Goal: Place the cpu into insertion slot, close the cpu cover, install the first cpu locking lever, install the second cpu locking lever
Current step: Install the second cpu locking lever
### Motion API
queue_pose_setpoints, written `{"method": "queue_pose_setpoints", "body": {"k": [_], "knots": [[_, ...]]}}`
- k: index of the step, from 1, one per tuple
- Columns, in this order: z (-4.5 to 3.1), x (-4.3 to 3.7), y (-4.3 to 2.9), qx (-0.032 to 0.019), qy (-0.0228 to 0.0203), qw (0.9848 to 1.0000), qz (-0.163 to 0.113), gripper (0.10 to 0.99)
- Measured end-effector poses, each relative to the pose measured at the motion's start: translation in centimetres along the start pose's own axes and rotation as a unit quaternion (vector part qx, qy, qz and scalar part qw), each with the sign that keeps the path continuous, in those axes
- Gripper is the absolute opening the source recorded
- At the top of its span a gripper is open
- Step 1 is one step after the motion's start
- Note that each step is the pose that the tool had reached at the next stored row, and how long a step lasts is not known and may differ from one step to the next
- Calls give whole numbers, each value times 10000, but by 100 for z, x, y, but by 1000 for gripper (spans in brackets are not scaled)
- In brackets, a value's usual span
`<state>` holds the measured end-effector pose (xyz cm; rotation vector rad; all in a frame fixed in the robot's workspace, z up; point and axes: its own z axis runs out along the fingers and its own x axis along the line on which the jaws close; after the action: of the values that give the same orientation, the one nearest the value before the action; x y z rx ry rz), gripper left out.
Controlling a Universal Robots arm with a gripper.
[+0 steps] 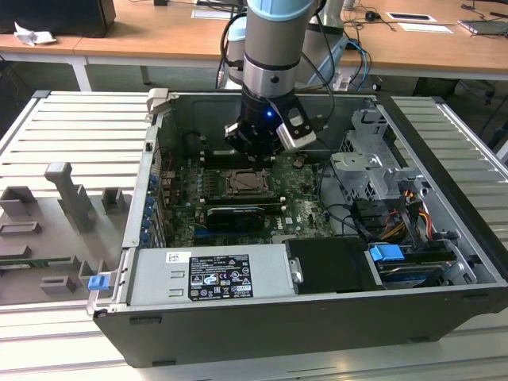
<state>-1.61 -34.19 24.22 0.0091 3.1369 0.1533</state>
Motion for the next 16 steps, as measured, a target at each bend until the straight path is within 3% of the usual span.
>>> {"method": "queue_pose_setpoints", "body": {"k": [4, 16], "knots": [[-9, 1, -99, -4, 0, 10000, 0, 106], [-26, 6, -278, -4, 5, 10000, -59, 106]]}}
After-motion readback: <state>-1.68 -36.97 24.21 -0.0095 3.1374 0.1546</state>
